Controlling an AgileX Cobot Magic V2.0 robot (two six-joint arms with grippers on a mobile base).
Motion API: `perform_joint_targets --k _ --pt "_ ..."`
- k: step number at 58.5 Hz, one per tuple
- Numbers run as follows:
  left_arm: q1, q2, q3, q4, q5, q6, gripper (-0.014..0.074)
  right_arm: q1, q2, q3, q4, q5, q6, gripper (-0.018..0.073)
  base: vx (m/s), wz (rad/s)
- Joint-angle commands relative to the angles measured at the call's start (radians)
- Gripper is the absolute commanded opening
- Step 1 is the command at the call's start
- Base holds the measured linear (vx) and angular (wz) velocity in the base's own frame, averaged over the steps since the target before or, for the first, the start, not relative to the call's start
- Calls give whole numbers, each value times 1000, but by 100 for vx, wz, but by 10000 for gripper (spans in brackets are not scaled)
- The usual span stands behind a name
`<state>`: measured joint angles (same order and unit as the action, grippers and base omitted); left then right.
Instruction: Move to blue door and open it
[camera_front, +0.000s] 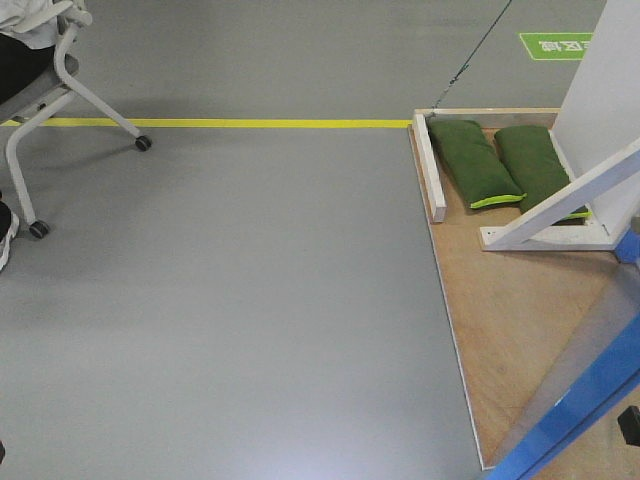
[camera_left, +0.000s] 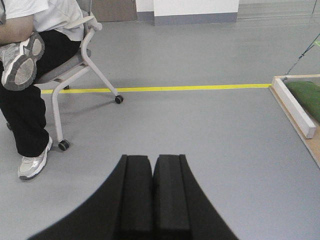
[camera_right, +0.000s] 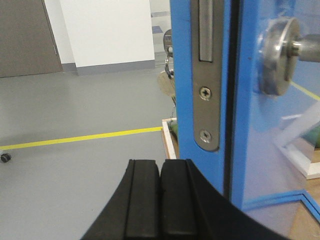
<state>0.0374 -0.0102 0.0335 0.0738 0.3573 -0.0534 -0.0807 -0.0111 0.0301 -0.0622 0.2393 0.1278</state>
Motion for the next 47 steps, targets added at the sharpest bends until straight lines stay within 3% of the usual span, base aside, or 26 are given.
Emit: perform_joint_targets --k 1,47 --pt "-1 -17 -32 1 -80 -4 71 2 -5 9 -10 -81 -6 -4 12 1" --pt "-1 -17 -32 1 -80 -4 71 2 -5 9 -10 -82 -6 -4 3 0"
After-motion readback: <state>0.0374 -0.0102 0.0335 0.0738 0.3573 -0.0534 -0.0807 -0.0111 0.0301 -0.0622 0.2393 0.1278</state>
